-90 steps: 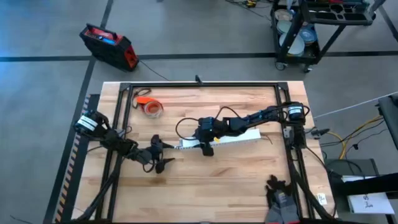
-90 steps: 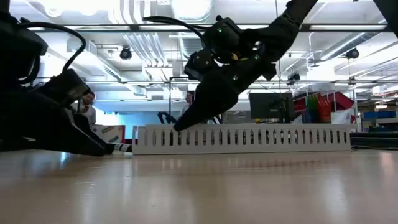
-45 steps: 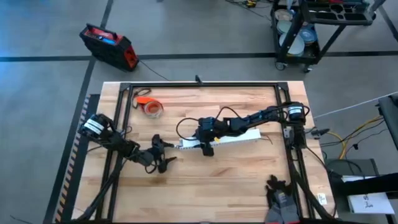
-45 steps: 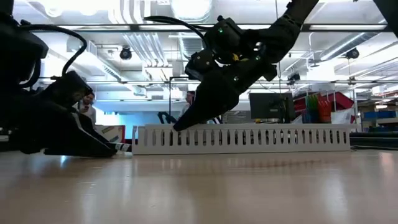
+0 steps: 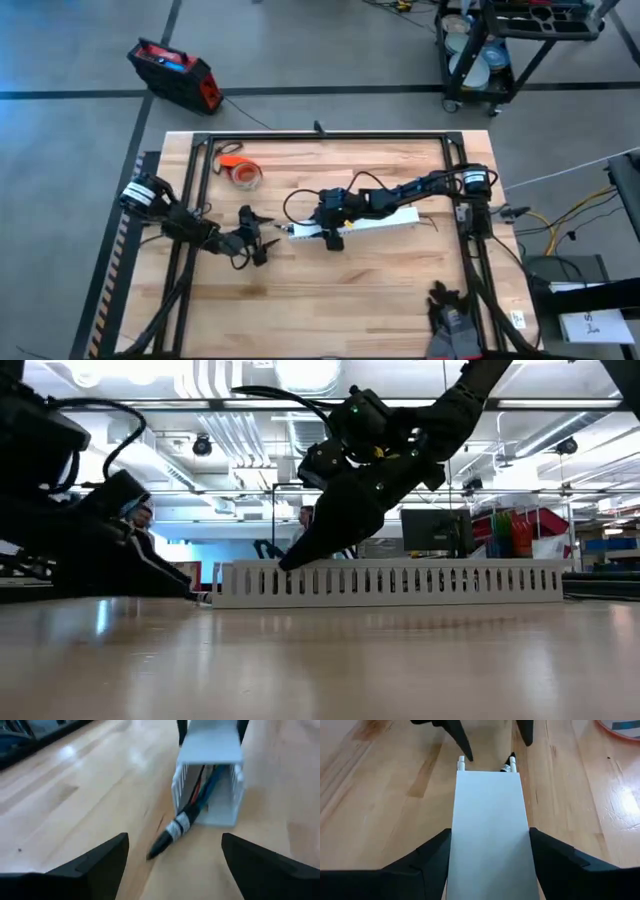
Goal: Ziptie cables
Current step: Close the white cable duct
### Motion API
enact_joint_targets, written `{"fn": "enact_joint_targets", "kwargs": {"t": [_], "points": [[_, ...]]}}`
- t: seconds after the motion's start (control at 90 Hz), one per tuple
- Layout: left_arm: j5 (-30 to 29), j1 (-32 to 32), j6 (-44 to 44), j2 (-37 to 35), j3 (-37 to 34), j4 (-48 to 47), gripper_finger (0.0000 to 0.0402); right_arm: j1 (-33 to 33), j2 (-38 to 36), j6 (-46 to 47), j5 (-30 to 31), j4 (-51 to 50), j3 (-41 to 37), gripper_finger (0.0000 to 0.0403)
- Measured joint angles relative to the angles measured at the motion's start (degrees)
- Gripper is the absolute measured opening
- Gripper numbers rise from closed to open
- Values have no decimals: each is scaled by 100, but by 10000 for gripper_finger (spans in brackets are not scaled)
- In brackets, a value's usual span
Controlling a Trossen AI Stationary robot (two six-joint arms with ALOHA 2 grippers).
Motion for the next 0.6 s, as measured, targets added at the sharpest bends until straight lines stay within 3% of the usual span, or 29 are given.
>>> {"fn": "enact_joint_targets", "kwargs": {"t": [0.367, 0.6], "points": [[28, 158, -33, 587, 608, 43, 309, 0, 0, 10, -8, 1, 0, 223], [137, 456, 127, 1066, 931, 89, 334, -2, -11, -46, -129, -41, -4, 220]]}}
